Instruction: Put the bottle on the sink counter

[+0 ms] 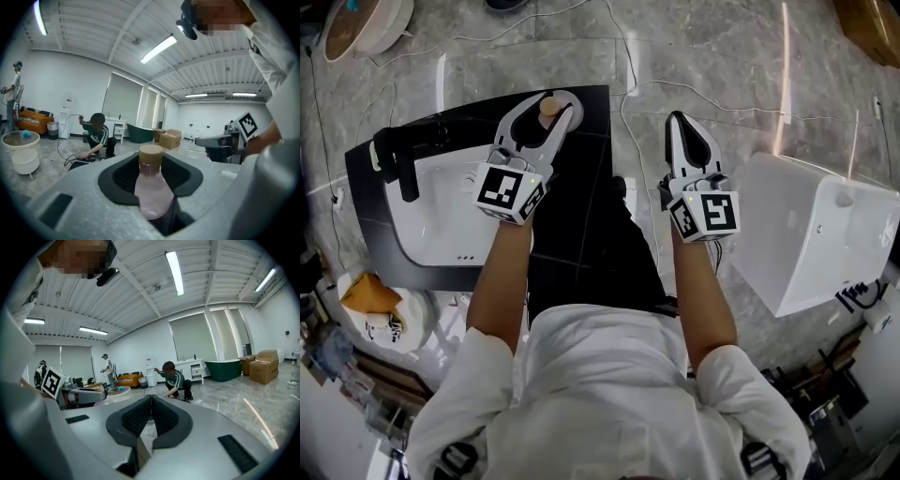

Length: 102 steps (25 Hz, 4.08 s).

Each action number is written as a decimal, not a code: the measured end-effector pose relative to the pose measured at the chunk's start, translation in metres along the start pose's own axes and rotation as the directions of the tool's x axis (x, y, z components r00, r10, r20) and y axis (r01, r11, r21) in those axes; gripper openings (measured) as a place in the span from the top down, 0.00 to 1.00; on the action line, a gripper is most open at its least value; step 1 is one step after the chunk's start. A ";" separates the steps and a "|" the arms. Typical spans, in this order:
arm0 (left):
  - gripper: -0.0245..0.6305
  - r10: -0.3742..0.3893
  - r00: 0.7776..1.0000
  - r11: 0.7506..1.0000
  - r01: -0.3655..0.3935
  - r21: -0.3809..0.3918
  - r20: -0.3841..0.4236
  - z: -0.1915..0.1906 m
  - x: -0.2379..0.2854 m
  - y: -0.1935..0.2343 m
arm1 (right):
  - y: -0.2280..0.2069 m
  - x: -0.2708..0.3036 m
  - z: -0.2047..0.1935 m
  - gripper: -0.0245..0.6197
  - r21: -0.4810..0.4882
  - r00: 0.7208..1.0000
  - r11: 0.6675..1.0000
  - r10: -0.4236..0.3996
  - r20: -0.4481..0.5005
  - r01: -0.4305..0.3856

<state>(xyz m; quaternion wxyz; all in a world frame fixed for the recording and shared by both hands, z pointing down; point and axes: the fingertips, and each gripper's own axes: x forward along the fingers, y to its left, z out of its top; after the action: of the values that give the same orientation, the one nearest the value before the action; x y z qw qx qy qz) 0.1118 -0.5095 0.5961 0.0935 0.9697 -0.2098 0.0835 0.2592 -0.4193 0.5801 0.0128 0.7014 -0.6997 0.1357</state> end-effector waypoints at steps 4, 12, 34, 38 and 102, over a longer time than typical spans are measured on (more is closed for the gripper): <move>0.74 0.003 1.000 1.000 -0.003 -0.001 -0.007 -0.007 0.007 -0.002 | -0.009 0.000 -0.001 0.94 -0.003 1.000 1.000 -0.004 0.000 0.004; 0.74 -0.007 1.000 1.000 0.008 0.009 -0.030 -0.020 0.023 -0.010 | -0.025 -0.006 -0.012 0.94 0.005 1.000 1.000 -0.018 -0.021 0.018; 0.74 -0.016 0.998 0.999 0.018 0.035 -0.069 -0.036 0.032 -0.018 | -0.033 -0.009 -0.021 0.94 0.034 0.999 0.999 -0.020 -0.030 0.021; 0.74 -0.031 0.995 0.997 0.038 0.066 -0.093 -0.039 0.034 -0.022 | -0.031 -0.009 -0.023 0.94 0.042 0.999 0.999 -0.016 -0.032 0.017; 0.94 0.025 0.975 0.999 -0.031 0.023 0.223 0.141 -0.317 -0.252 | 0.177 -0.313 0.113 0.94 -0.161 0.939 0.953 0.286 0.189 -0.258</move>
<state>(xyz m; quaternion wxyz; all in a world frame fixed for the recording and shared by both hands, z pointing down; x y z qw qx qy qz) -0.0494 -0.1910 0.3586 0.0555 0.9710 -0.2315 -0.0215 0.1091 -0.1405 0.3755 -0.0333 0.6058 -0.7948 0.0140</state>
